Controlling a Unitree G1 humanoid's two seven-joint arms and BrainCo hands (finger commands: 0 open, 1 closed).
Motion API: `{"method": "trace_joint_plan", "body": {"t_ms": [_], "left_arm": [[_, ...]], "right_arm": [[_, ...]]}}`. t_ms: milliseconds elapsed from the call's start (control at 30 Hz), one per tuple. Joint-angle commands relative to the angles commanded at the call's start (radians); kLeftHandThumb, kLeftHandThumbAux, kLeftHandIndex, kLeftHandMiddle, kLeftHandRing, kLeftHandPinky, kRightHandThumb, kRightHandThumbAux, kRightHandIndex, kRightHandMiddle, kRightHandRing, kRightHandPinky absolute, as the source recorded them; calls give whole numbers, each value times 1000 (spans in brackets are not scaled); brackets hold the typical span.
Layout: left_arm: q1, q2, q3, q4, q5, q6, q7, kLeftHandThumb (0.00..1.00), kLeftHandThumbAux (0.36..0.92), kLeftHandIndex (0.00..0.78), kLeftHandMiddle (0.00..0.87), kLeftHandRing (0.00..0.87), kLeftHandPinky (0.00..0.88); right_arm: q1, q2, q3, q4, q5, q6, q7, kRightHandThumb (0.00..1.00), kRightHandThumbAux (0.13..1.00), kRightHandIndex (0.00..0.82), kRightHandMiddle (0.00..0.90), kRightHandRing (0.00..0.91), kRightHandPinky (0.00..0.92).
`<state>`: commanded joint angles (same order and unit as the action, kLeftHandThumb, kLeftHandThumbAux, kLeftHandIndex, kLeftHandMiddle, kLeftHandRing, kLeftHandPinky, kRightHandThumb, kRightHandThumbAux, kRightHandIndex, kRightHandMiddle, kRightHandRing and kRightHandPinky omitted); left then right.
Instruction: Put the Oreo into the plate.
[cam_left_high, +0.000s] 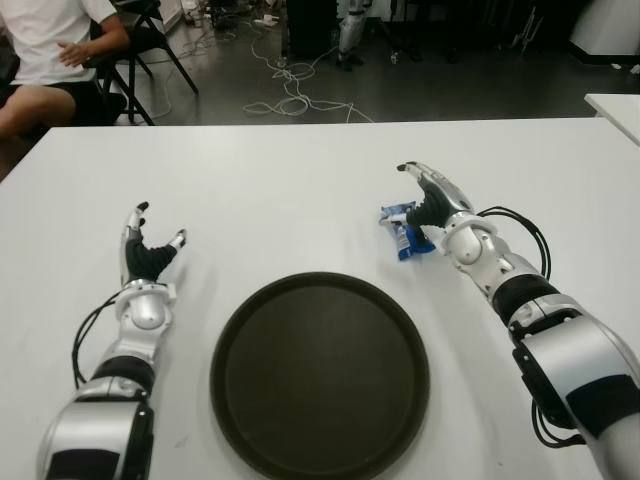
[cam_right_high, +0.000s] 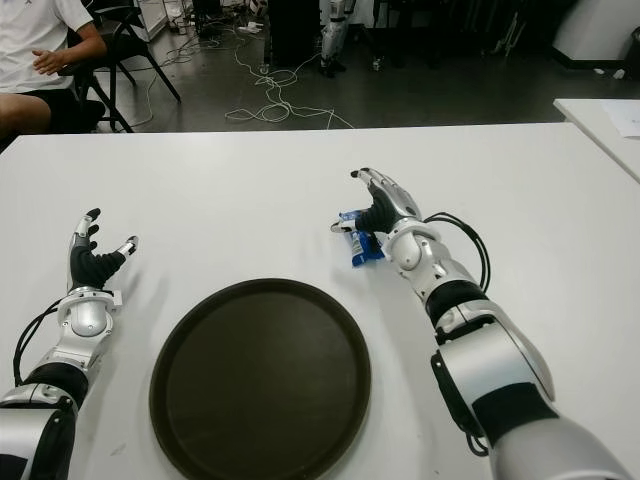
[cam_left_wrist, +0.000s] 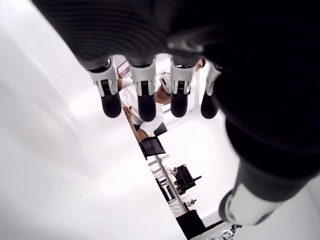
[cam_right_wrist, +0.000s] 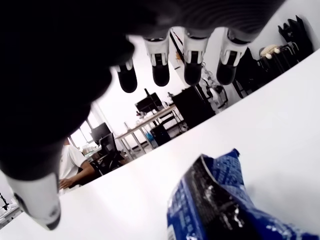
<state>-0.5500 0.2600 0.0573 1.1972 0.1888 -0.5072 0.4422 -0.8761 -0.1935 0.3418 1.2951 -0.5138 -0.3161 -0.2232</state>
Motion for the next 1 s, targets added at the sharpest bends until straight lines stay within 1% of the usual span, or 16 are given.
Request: {"method": "trace_joint_plan", "body": {"t_ms": [133, 267, 533, 767, 1000], "left_arm": [[1, -1, 1, -2, -2, -3, -4, 0, 763, 57, 78, 49, 20], [0, -1, 1, -1, -4, -4, -8, 0, 772, 58, 84, 59, 32], [-2, 1, 1, 2, -2, -2, -7, 0, 766, 57, 83, 59, 36], [0, 2, -1, 2, 1, -4, -2, 0, 778, 62, 89, 63, 37], [-2, 5, 3, 8, -2, -1, -4, 0, 769, 64, 95, 73, 50]], "right_arm": [[10, -2, 0, 2, 0, -2, -1, 0, 658, 0, 0, 0, 0], [16, -1, -4, 3, 4, -1, 2, 0, 655, 0, 0, 0, 0], [22, 2, -22, 5, 28, 3, 23, 0, 625, 0, 0, 0, 0], [32, 3, -33, 8, 35, 3, 32, 0, 609, 0, 0, 0, 0], [39, 4, -41, 9, 33, 8, 36, 0, 564, 0, 0, 0, 0]]}}
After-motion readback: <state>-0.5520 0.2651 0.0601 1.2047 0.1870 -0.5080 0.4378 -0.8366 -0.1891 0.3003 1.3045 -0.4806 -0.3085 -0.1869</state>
